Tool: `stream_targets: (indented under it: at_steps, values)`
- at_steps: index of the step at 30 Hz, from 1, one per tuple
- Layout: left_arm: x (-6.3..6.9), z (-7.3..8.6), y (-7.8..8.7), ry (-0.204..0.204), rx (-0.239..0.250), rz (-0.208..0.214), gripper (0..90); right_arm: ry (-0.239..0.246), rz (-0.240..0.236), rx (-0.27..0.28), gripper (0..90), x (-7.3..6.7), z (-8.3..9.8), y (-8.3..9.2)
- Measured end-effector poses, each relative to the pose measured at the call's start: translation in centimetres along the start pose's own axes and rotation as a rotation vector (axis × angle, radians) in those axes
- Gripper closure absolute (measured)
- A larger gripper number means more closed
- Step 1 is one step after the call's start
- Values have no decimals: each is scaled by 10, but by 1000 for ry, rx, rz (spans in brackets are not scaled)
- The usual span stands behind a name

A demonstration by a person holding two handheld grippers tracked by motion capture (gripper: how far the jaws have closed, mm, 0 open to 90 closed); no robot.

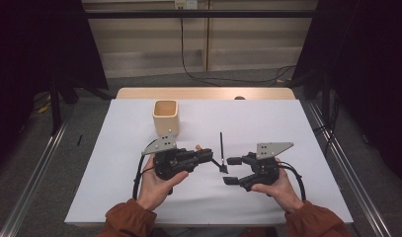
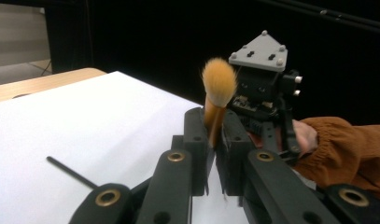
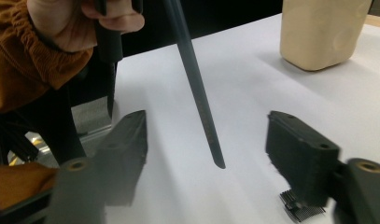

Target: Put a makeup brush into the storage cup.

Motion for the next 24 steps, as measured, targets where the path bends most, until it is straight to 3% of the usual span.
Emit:
stream_targets:
  at_steps: [11,16,24]
  values:
    - [-3,-1,6,-7,-7,-19,838,-3,29,49,49,1,-7,8]
    - [-6,-2,9,-1,-6,-29,838,-9,48,47,47,3,-7,11]
    - [-12,-3,18,10,-12,-63,838,-15,130,65,42,10,-8,22]
Point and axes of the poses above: each handheld gripper's, and its own axes: y roughly backward along the jaws, z roughly out of its underside, x roughly to its right, the point moved 6 cm from there along -y, roughly forward along the jaws, and after that the axes turned 8 degrees about y, right-handed, at the moved point
